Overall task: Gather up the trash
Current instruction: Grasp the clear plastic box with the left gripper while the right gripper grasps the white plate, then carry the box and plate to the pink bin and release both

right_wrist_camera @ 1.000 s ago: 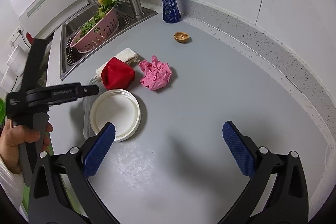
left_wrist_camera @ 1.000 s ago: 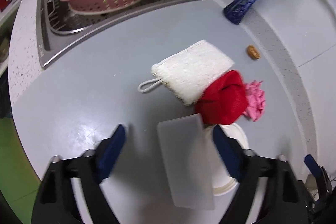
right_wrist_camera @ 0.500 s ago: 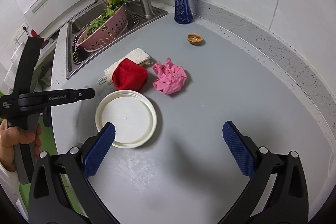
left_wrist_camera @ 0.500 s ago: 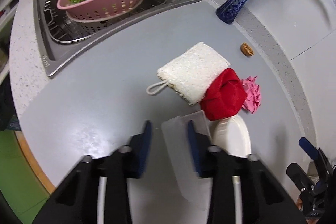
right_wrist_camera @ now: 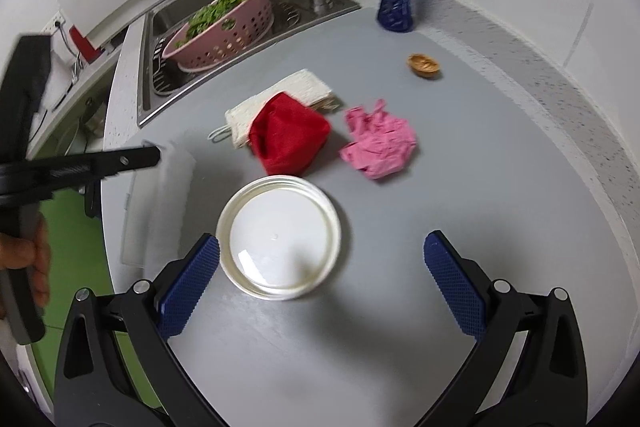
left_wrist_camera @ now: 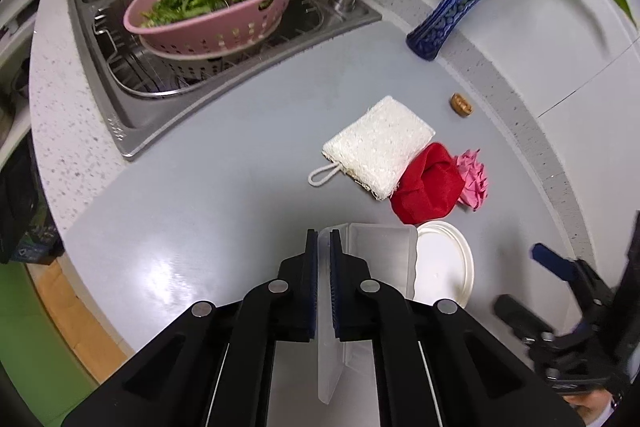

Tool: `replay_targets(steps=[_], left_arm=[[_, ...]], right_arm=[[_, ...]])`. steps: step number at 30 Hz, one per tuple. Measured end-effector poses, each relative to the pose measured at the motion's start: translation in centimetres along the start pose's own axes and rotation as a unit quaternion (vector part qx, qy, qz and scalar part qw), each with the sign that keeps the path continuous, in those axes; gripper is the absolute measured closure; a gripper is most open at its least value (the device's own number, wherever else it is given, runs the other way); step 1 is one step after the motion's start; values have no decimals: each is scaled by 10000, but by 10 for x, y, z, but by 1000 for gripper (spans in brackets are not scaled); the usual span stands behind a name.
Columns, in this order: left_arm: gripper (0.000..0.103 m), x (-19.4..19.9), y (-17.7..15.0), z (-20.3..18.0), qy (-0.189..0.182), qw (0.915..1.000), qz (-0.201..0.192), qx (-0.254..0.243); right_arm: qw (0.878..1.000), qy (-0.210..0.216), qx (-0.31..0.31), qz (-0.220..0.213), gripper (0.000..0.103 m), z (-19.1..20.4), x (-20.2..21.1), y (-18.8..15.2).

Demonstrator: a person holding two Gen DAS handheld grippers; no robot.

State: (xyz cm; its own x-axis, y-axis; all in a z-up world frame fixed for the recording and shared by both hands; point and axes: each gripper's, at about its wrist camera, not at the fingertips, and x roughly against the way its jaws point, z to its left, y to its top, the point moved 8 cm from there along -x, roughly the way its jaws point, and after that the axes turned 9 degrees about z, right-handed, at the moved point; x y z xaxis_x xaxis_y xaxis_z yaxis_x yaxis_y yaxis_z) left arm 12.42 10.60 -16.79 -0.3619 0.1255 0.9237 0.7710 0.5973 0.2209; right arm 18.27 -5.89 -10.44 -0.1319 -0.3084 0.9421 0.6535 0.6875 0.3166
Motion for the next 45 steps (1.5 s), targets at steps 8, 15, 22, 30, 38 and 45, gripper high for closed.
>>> replay_targets(steps=[8,15,22,30,38,45], left_arm=[[97,34,0,14,52,9994,-315,-115],[97,46,-8,34,91,9992,-389,0],[97,51,-15,48,123,9990,-417,80],[97,64,-30,55,226,9985,-494,-13],[97,114,-76,90,490,9956,-795,1],[97,145,-141,168,1032,9904,-880,278]], right_arm=[[9984,-138,266,476,3,24,-42,3],[9958,-276,384,781,3,33,-70,6],[9963,-271,393,720,8,34,-69,5],[9972,-263,570,405,8,48,-28,5],[9852,84,1710,90,8,144,37,1],[9577,686,2794,-7,8,265,41,-20]])
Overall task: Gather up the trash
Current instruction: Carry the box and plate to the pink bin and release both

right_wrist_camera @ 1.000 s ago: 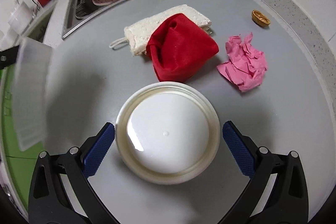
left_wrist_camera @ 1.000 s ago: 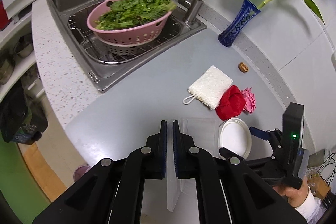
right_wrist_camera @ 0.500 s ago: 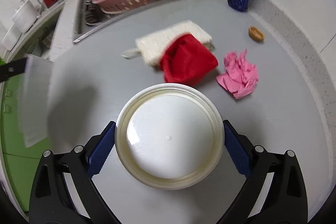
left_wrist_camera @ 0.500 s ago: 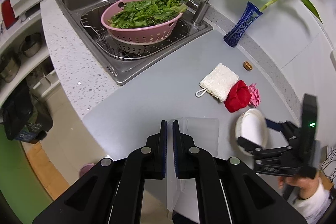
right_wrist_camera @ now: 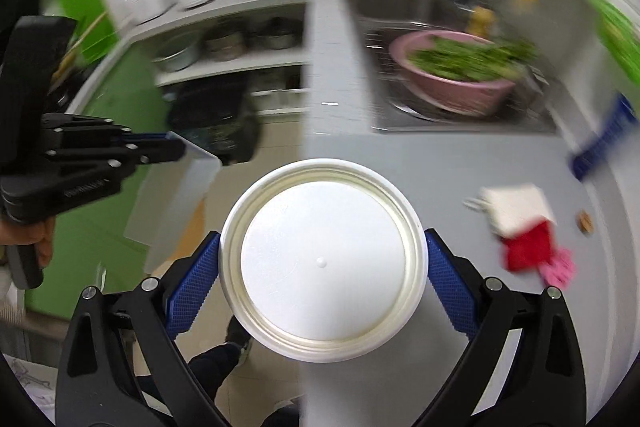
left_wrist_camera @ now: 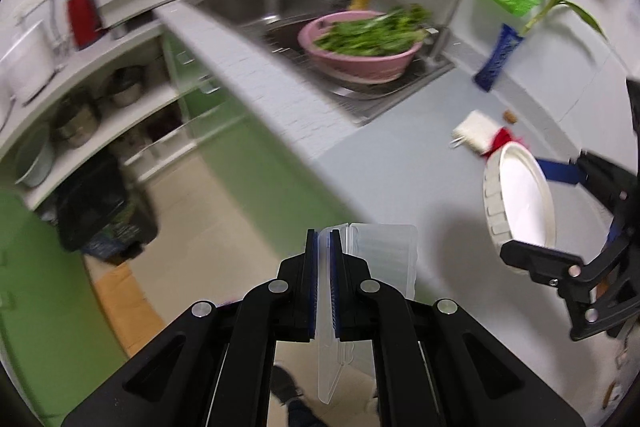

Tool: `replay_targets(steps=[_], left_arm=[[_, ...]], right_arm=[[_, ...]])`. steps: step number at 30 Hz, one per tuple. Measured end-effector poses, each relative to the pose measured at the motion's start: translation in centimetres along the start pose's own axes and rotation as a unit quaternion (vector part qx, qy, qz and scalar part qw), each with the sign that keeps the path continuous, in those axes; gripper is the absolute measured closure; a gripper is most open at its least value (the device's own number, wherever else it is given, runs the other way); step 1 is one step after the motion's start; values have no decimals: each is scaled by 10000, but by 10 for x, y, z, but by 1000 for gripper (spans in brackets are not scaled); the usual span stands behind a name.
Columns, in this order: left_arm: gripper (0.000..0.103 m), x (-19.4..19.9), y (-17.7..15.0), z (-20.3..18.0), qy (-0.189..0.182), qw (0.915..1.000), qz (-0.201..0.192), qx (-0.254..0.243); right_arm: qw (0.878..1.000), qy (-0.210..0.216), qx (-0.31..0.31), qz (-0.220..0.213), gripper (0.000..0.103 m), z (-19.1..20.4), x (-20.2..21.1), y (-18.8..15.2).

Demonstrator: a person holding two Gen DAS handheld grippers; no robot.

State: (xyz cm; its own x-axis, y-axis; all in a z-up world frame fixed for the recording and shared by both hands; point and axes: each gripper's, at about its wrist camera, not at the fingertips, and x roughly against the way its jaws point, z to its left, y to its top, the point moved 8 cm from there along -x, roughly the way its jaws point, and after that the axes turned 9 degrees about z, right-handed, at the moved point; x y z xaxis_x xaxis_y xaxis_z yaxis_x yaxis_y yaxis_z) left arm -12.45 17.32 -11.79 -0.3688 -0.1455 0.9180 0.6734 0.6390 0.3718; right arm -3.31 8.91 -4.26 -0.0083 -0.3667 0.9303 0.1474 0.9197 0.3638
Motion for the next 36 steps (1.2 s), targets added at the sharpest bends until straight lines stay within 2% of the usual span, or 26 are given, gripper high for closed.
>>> replay_targets(steps=[5,10,15,20,21,22,23,29,36], left_arm=[[97,-24,-47,65,231,9987,202,406],[97,-94,-96,134,331,9954,406,803],[97,-187,-133,188,411,9923,520,1043],[95,-273,-162,226,380,9870,654,1418],[81,-281,-166,231,401,9856,655,1504],[20,-292,-171,237,425,9844,648,1577],[8,-300,-175,243,392,9838,589,1649],[5,-316,-195,264,512,9795,571,1861],[5,-290,-220,297,689,9740,408,2121]], right_arm=[[9980,342,416,345,8,70,-66,9],[9944,487,651,681,8,118,-158,0],[9933,397,717,813,8,135,-255,-16],[9921,386,653,1003,8,137,-331,-43],[9915,388,675,1044,8,137,-344,-50],[9910,384,704,1072,8,138,-353,-54],[9904,381,738,1102,8,140,-363,-59],[9877,515,900,1170,8,161,-405,-71],[9827,777,1172,1201,8,203,-430,-71]])
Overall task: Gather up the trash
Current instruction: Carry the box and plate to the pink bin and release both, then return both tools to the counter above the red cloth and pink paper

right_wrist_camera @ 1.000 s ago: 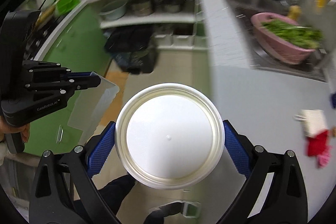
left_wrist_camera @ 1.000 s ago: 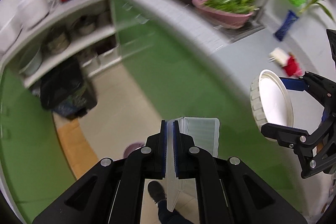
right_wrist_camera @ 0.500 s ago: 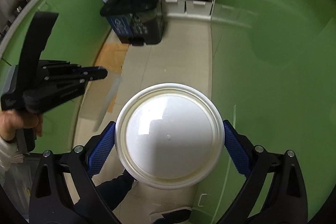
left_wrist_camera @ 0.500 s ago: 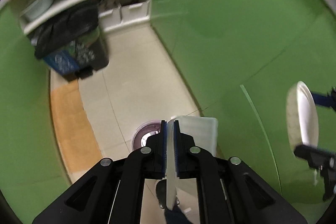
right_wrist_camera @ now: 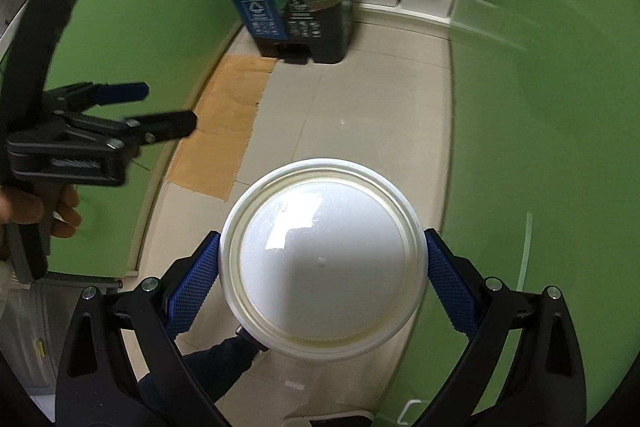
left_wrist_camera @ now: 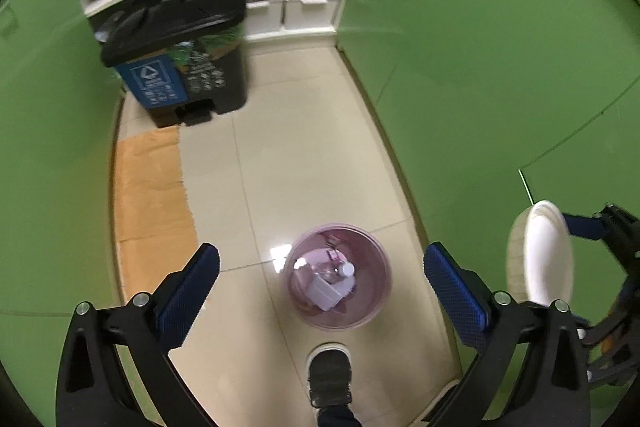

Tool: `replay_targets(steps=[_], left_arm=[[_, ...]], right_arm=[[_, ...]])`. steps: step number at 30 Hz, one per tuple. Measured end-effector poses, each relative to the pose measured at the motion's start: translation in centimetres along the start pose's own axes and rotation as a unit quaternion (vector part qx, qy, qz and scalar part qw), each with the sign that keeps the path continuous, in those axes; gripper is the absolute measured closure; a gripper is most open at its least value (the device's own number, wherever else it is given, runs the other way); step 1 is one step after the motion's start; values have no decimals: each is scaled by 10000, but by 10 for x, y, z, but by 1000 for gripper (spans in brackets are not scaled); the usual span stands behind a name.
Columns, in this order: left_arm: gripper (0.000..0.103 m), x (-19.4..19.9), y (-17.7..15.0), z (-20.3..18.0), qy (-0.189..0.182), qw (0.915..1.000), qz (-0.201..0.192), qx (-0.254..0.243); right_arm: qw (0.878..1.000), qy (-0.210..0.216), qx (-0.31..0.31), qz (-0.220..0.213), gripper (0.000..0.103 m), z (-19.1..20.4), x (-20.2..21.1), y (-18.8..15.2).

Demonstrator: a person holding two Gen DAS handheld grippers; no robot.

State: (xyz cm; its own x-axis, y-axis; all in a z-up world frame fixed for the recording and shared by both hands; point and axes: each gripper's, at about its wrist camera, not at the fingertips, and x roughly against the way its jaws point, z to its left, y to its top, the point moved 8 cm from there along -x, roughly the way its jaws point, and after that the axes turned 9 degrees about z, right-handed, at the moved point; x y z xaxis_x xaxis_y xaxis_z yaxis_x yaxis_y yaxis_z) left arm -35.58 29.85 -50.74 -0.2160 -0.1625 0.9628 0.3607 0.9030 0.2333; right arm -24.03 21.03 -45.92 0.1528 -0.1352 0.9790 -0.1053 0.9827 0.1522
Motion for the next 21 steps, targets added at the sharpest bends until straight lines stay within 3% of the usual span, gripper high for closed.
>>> replay_targets(steps=[8,10,21], left_arm=[[5,21,0,34,37,9994,-234,256],[5,24,0,39,55,9993,-264,270],[5,49,5,25,57,9995,-272,178]], right_arm=[[9995,175,222,104,7,34,-35,19],[9996,159,194,118,3,36,-39,22],[9999,135,-2,91,3,28,-19,30]])
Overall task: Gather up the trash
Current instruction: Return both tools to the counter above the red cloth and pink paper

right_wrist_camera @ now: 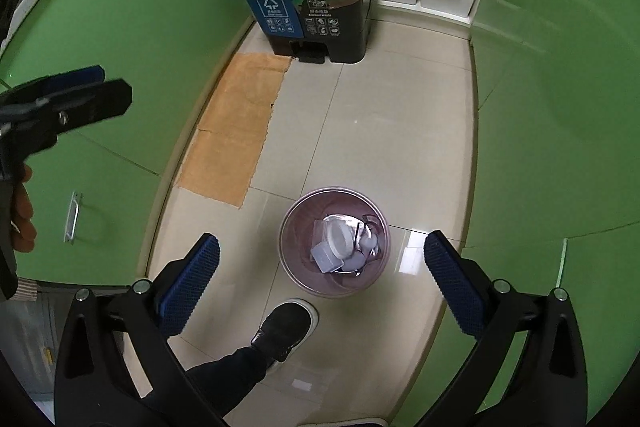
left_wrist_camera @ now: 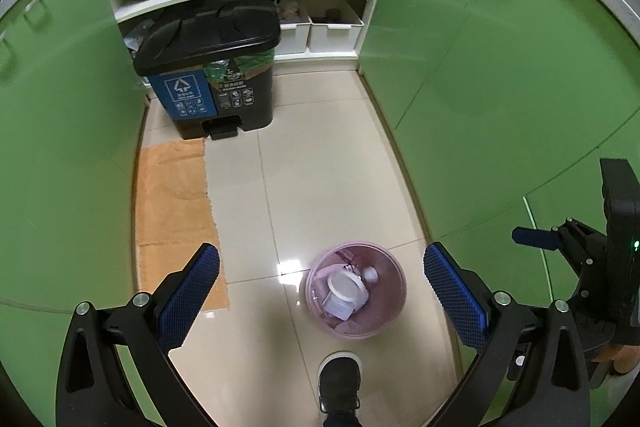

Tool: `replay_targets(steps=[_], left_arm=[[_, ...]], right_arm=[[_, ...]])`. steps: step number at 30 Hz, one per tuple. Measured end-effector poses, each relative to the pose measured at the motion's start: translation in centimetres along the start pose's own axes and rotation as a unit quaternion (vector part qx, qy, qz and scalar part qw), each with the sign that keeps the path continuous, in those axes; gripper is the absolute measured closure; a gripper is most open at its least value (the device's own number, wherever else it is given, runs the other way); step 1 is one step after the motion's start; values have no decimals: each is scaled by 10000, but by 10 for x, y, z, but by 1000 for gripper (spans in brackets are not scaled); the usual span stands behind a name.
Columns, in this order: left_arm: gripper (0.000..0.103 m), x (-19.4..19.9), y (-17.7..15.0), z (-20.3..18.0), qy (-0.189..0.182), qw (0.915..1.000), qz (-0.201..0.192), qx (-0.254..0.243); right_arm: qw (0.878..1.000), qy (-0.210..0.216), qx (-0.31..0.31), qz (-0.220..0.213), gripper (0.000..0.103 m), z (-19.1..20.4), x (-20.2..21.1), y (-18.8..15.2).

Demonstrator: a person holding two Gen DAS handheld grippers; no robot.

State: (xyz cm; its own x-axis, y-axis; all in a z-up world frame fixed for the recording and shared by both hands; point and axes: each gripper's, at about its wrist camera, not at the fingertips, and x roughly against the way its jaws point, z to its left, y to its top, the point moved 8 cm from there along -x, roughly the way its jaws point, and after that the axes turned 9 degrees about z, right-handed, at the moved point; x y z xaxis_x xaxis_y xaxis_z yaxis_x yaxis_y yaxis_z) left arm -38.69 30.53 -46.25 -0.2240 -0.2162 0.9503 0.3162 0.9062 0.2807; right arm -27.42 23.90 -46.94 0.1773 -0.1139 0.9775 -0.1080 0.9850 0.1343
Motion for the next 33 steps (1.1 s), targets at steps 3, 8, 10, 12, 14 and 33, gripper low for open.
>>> replay_targets(steps=[3,8,10,12,14,33], left_arm=[[5,16,4,-13,-35,9999,22,-95],[5,66,12,-43,-142,9996,-11,-252],[5,94,18,-60,-198,9993,-32,-330],[5,124,22,-78,-266,9987,-64,-419],[5,152,26,-97,-354,9980,-43,-531],[5,331,53,-361,-1238,9561,-452,-2617]], right_arm=[[10000,-22,-63,-26,3,-2,22,2],[9995,-90,-247,-163,3,-9,96,-7],[9990,-85,-356,-240,3,-13,132,-13],[9982,-110,-485,-349,3,-18,172,-20],[9967,-137,-634,-492,3,-24,219,-29],[9336,-1207,-2961,-1618,3,-195,519,-227]])
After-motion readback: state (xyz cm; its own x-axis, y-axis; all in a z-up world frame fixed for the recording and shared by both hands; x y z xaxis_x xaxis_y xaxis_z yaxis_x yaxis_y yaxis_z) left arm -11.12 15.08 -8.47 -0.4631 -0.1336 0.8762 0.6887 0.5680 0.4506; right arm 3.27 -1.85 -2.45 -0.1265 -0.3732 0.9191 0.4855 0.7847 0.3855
